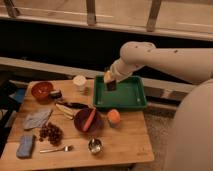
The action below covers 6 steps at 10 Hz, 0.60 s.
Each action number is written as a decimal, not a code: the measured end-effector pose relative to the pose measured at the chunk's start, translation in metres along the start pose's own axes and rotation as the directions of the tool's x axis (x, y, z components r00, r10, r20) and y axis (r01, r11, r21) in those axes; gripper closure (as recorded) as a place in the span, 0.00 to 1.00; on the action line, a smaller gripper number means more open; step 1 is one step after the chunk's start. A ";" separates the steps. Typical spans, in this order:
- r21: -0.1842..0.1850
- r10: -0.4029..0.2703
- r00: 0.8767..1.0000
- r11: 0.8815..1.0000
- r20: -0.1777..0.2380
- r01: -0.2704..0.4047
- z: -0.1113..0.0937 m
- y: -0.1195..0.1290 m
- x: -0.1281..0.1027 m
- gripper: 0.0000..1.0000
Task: Wipe red bowl with eraser
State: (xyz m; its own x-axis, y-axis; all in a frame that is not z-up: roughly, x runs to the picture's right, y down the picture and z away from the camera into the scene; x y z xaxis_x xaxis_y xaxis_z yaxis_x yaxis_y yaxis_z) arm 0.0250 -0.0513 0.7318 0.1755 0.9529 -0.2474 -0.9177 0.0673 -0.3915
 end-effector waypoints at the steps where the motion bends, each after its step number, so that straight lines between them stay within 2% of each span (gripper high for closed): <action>1: -0.023 -0.044 0.999 0.999 -0.008 0.043 0.007 0.024 -0.004 1.00; 2: -0.027 -0.058 0.998 0.998 -0.011 0.058 0.009 0.030 -0.005 1.00; 6: -0.025 -0.056 0.998 0.998 -0.010 0.055 0.008 0.028 -0.004 1.00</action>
State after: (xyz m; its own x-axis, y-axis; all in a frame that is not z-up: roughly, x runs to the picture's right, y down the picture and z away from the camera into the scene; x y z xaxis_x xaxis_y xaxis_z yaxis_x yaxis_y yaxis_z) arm -0.0038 -0.0509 0.7291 0.2300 0.9445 -0.2344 -0.8972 0.1126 -0.4270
